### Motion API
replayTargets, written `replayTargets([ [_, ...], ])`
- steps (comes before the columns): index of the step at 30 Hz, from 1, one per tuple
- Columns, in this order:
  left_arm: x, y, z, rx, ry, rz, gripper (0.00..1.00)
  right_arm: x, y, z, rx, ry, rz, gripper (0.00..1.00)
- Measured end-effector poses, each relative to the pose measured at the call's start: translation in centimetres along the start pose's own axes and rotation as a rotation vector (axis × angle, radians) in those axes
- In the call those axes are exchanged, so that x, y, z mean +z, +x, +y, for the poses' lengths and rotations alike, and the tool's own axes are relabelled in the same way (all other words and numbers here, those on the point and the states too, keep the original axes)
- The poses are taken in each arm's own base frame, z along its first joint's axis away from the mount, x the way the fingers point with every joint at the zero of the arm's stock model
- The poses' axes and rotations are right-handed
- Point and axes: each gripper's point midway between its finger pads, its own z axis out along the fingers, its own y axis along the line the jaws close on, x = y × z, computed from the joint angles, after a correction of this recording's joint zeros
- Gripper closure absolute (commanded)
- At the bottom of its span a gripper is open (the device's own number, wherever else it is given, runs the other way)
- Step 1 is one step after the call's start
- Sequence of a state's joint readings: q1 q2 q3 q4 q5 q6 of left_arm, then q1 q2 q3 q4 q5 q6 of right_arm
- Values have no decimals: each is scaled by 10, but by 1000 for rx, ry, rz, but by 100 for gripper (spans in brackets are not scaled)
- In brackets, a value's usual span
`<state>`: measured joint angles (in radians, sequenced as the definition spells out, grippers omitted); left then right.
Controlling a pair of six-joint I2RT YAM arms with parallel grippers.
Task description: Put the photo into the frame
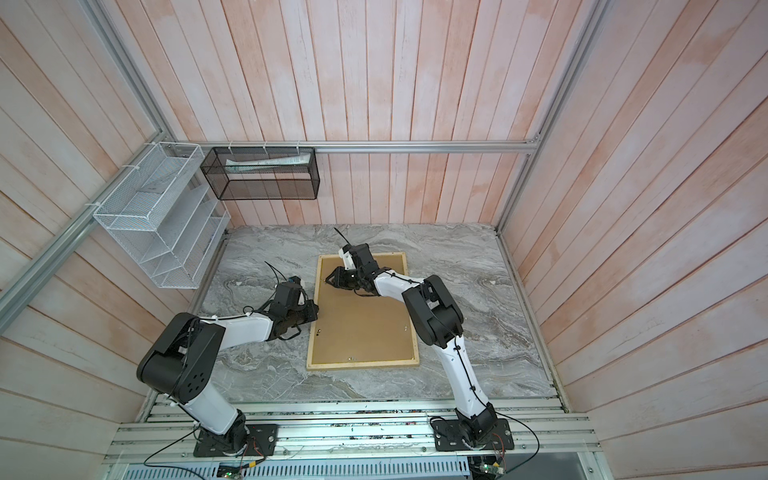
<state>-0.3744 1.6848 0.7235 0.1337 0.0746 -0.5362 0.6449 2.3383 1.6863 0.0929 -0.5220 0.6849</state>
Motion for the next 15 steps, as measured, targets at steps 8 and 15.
replayTargets([
  [8, 0, 0, 0, -6, 0, 0, 96, 21, 2, -6, 16, 30, 32, 70],
  [15, 0, 0, 0, -6, 0, 0, 96, 25, -2, -9, 18, 60, 35, 70],
])
